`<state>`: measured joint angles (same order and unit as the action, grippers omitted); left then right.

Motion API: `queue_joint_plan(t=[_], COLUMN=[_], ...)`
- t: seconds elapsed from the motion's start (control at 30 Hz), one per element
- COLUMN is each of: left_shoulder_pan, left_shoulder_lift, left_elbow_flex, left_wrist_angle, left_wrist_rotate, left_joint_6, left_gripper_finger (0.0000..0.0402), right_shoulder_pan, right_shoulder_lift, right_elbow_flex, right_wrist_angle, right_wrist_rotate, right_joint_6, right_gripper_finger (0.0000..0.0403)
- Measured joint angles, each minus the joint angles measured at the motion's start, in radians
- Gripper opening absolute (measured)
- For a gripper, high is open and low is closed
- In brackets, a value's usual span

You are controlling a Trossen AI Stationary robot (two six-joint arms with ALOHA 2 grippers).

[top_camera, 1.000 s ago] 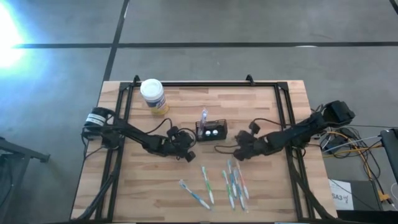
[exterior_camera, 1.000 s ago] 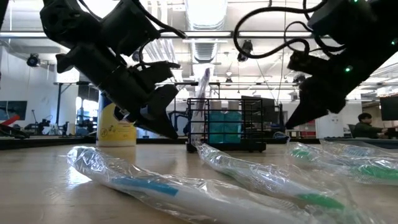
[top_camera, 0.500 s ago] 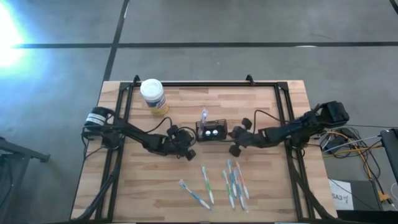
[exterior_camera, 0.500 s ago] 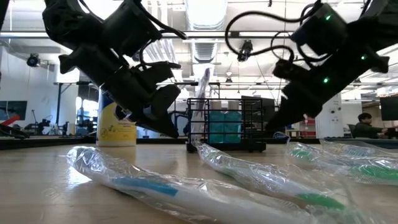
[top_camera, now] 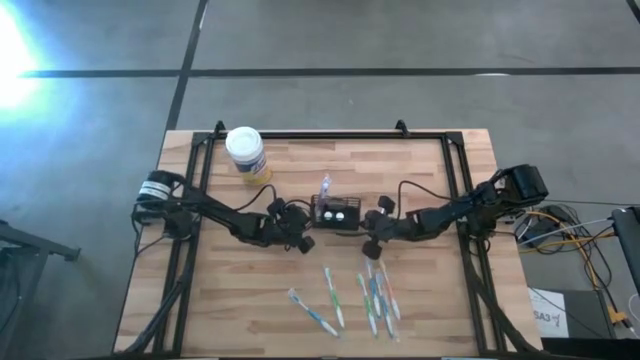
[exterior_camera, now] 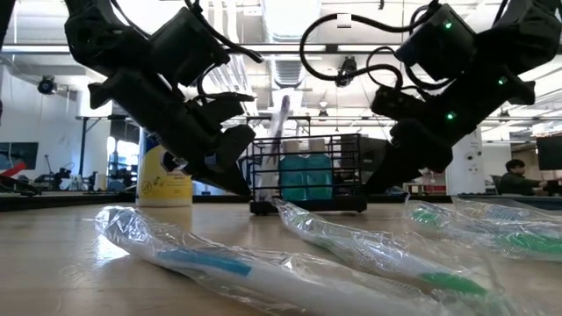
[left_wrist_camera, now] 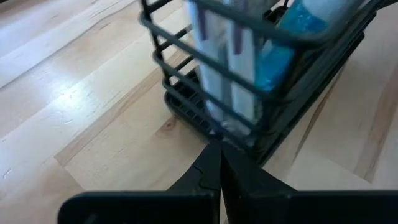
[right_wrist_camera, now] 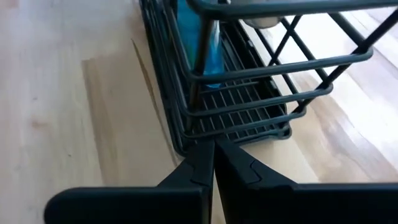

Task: Pick & Place toothbrushing station
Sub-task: Adjust the wire organizer on the table

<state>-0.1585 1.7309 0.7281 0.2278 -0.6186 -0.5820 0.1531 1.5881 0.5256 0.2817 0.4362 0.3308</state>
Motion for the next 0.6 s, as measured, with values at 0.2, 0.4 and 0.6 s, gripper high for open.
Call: queue_joint_plan(t=[0.2,0.4,0.6], left_shoulder_pan=[0.0,0.0,0.0], left_shoulder_lift=[0.0,0.0,0.0], left_elbow_flex=[-0.001,-0.001,-0.001], left_wrist_angle=[0.008,0.014,0.027], left_wrist_rotate=[0.018,0.039,0.059], left_joint_6=[0.007,0.013,0.03], left_gripper_finger=[0.0001,0.0001,0.0001], right_shoulder_pan=[0.006,0.002,-0.008], right_shoulder_lift=[-0.003,-0.001,-0.001], right_elbow_flex=[0.014,0.003,-0.002], right_wrist_angle=[-0.021,-0.019,-0.039], right_wrist_rotate=[0.006,0.009,0.017], right_joint_6=[-0.004,0.02,0.04], right_gripper_finger=[0.0008,0.0008,0.0008])
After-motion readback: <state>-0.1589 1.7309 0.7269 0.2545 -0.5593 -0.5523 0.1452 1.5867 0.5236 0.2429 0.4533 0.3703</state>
